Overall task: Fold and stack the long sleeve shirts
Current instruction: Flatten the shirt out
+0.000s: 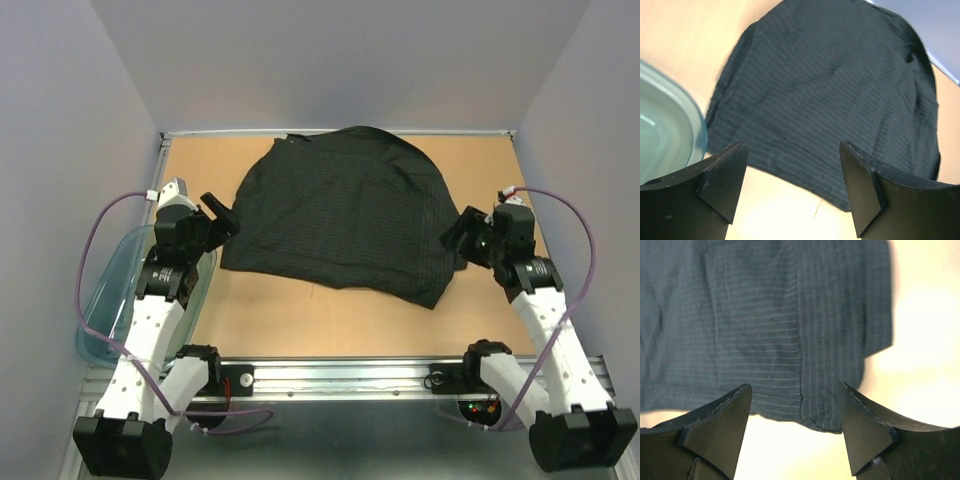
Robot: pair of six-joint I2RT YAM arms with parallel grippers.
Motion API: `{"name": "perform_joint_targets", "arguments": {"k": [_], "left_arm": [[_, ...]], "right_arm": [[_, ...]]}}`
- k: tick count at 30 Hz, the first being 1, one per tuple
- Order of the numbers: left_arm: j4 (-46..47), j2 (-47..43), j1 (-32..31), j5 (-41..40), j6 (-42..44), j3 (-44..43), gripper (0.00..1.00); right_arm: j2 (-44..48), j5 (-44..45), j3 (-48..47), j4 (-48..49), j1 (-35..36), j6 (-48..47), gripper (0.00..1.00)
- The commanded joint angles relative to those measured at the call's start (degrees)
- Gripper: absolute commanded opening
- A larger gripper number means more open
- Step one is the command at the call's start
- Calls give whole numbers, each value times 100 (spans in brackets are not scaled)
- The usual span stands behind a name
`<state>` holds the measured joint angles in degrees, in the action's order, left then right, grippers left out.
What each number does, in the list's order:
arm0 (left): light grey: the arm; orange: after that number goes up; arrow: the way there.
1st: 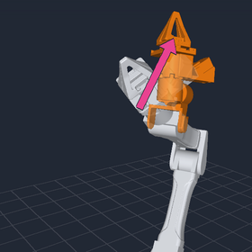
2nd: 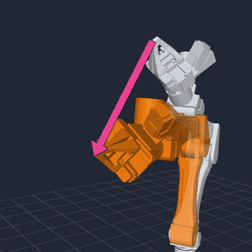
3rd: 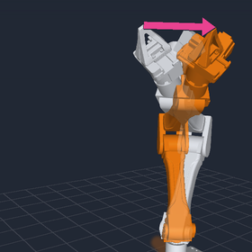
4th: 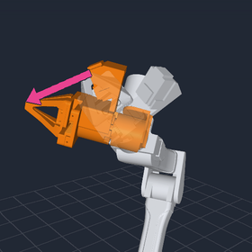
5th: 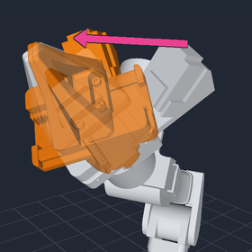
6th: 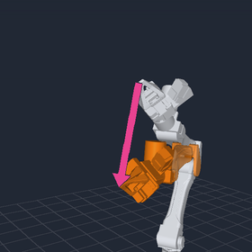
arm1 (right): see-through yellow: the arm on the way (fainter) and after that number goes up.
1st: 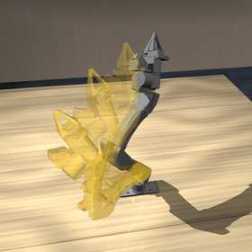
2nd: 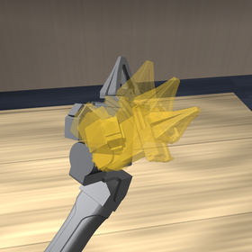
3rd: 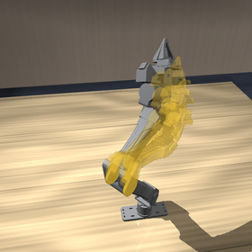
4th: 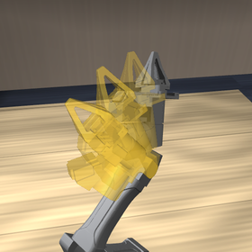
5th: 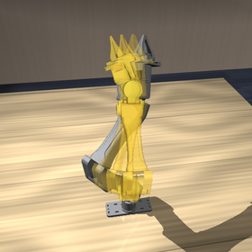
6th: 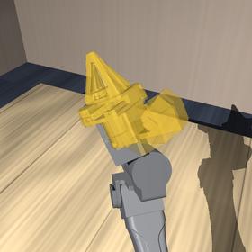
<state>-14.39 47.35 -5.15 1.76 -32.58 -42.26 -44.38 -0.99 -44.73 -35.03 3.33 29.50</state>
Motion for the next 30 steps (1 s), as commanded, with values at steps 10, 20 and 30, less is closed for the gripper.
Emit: {"name": "perform_joint_targets", "arguments": {"k": [10, 20, 30], "left_arm": [[832, 1583, -1892, 282, 15, -379, 85], [1404, 2945, -3229, -360, 287, -564, 85], [1404, 4290, -3282, -668, -310, -1003, 85]], "right_arm": [[-1248, -1122, 104, -329, -26, -471, 74], [-2074, -527, 500, -303, 1177, -261, 75], [-2136, 230, 667, -224, 1758, 398, 75]]}}
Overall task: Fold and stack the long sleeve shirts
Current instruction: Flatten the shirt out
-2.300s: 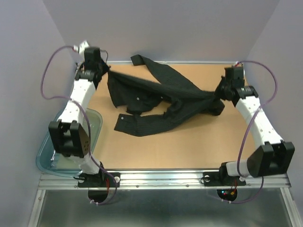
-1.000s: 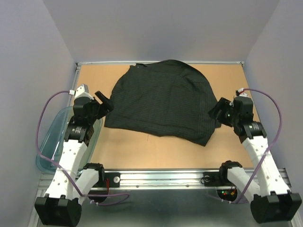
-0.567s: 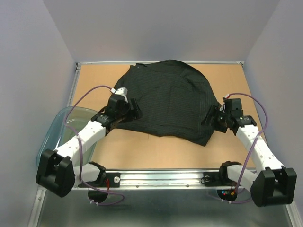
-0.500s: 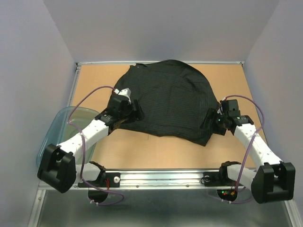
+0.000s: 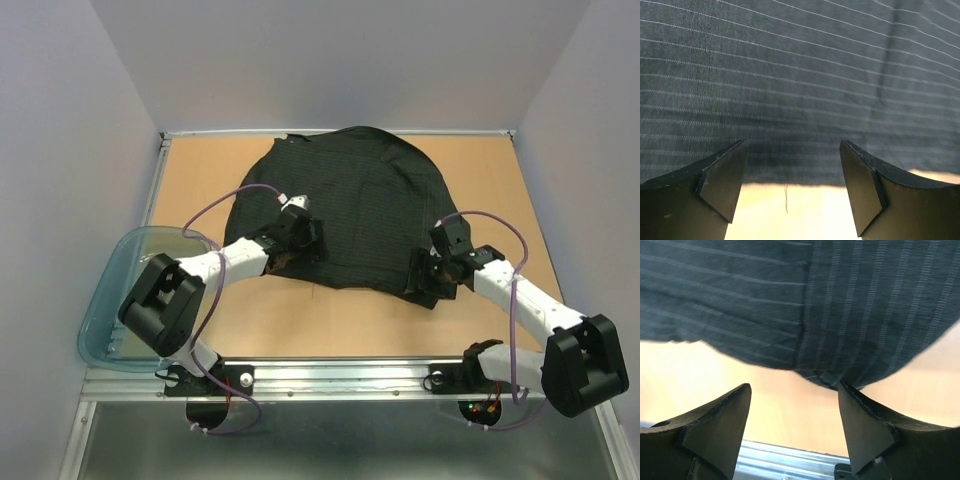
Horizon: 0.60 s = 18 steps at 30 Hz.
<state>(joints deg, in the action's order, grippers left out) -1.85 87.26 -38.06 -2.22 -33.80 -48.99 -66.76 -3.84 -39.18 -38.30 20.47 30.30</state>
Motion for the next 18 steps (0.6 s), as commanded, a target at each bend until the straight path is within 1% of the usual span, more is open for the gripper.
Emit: {"name": "perform_joint_targets", "arguments": {"k": [1, 3, 7, 11, 15, 17, 18], "left_arm": [[150, 404, 18, -296, -188, -443, 85], [299, 712, 62, -367, -188, -567, 85], [395, 1361, 351, -174, -171, -1032, 85], [361, 1732, 580, -16, -74, -1428, 85], [308, 1689, 677, -24, -39, -1543, 85], [308, 1444, 695, -103, -117, -1412, 85], [316, 1329, 730, -199, -222, -1342, 85]], "right_arm": [[76, 524, 112, 95, 54, 405, 75], [5, 515, 130, 113, 71, 441, 76], [-82, 761, 103, 218, 273, 222, 76], [-469, 752, -19, 306, 343, 81, 75], [-592, 928, -64, 420, 423, 37, 76], [-671, 1068, -46, 455, 414, 89, 76], [-724, 1304, -46, 438, 405, 124, 76]]}}
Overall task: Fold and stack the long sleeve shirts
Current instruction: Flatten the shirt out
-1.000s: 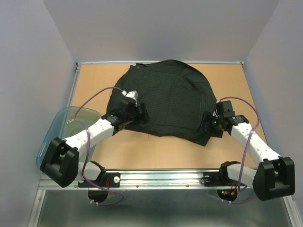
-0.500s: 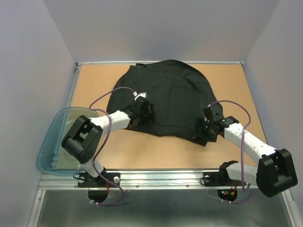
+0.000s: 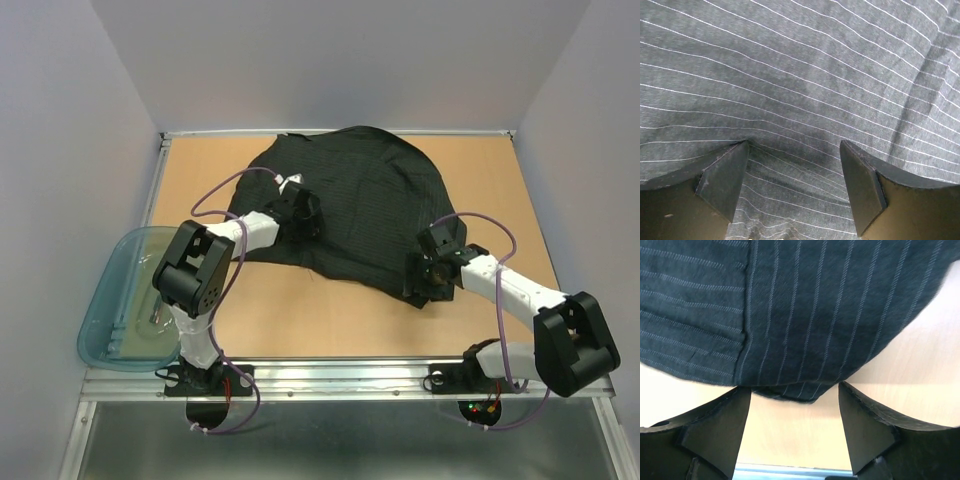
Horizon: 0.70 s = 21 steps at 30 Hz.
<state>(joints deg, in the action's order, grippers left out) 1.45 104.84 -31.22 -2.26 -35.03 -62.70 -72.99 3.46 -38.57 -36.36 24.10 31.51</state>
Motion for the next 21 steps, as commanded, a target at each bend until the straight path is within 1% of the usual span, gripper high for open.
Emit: {"name": "perform_joint_targets", "arguments": {"k": [1, 3, 6, 7, 8, 11, 12, 13, 15, 16, 19, 21], "left_arm": [[4, -568, 81, -248, -101, 125, 85], [4, -1043, 177, -353, -320, 441, 86], [-13, -1798, 458, -467, -522, 960, 86], [-66, -1965, 598, -503, -558, 1196, 86], [-101, -2333, 687, -538, -601, 1320, 86], [-137, -2968, 968, -626, -628, 1725, 86], [-137, -3100, 1012, -652, -628, 1830, 86], [-267, -3284, 1065, -653, -620, 2005, 86], [-295, -3382, 1162, -653, -611, 2156, 86], [-330, -3408, 1188, -635, -628, 2226, 86], [-321, -3435, 1259, -548, -681, 2455, 86], [-330, -3549, 1268, -556, -690, 2552, 86]], "right_arm": [[-119, 690, -116, 252, 51, 31, 76], [-128, 1015, -160, 252, 43, 110, 76], [-163, 1034, -221, 305, -212, 119, 72], [-180, 1025, -265, 322, -386, 67, 66], [-180, 972, -283, 340, -475, 31, 61], [-40, 578, -292, 515, -687, -66, 48], [82, 315, -274, 664, -713, -83, 42], [135, 182, -257, 726, -766, -109, 30], [197, -248, -283, 832, -792, -136, 19], [224, -302, -326, 832, -793, -145, 11], [399, -925, -590, 797, -801, -119, 2], [496, -1267, -983, 623, -819, -40, 1]]}}
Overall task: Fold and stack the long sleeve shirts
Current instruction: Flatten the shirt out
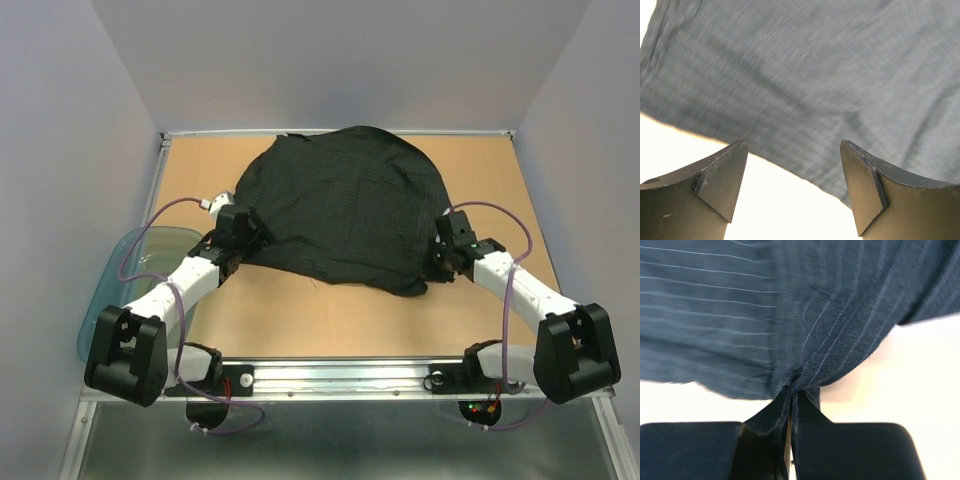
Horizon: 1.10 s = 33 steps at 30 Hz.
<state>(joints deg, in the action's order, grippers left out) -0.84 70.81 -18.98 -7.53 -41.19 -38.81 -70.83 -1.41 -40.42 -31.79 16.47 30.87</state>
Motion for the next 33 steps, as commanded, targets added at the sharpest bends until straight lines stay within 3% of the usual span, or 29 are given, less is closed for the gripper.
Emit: {"name": "perform_joint_targets", "arguments": {"k": [1, 6, 10, 14, 16, 19, 25, 29, 33], "left_arm": [[-127, -250, 44, -81, -56, 180, 86], [-363, -331, 44, -345, 269, -30, 86], [-531, -138, 44, -407, 515, -232, 86], [-409, 117, 44, -276, 524, -224, 86], [-373, 275, 44, -74, 515, -267, 86], [-347, 372, 44, 154, 594, -338, 86], [-241, 530, 26, 392, 744, -443, 86], [-224, 680, -218, 559, 770, -724, 86], [-188, 856, -737, 472, 884, -988, 86]], "right_arm": [[306, -904, -948, 69, -91, 85, 1], [35, -1668, -1959, -354, -433, 191, 1], [-387, -1380, -2592, -310, -1031, 279, 9], [-1107, -607, -3075, -12, -1172, -45, 47], [-1451, -439, -3217, 24, -1164, -404, 57], [-1312, -868, -3156, 76, -1155, -1054, 59], [14, -1528, -1868, 165, -1014, -1716, 59], [1025, -2108, -1076, 164, -734, -1490, 59], [1396, -1760, -441, -11, -58, -909, 59]]}}
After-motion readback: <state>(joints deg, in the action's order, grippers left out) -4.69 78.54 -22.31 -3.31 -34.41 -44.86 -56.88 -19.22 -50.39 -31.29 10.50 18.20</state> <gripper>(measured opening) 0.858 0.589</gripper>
